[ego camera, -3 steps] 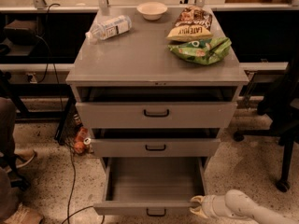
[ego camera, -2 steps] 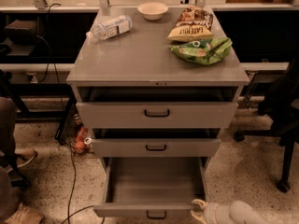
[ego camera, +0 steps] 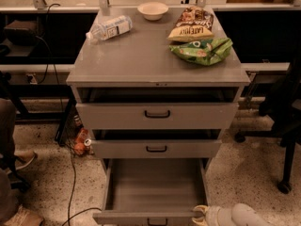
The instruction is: Open bottom drawer
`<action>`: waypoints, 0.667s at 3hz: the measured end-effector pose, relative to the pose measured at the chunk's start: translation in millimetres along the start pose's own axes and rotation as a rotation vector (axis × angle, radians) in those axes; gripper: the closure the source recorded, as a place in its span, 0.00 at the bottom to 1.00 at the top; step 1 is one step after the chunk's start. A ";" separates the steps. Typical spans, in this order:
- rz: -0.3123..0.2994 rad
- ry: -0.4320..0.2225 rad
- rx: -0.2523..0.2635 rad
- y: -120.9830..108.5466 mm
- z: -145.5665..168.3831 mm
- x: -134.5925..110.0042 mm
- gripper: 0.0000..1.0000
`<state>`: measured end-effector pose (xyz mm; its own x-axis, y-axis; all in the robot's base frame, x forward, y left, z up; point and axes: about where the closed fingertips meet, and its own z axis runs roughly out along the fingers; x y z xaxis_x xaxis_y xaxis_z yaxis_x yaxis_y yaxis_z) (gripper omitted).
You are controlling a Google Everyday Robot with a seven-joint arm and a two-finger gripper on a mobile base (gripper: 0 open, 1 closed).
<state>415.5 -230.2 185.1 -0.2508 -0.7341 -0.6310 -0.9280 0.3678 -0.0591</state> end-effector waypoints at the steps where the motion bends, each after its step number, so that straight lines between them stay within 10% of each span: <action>1: 0.000 -0.002 -0.003 1.5 1.6 -0.6 0.37; 2: 0.000 -0.003 -0.006 2.9 3.2 -1.3 0.13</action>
Offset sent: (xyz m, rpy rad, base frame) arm -0.0005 0.0014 -0.0007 0.0016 0.0013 0.0013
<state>414.0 -226.4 183.3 -0.2503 -0.7322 -0.6335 -0.9296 0.3645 -0.0540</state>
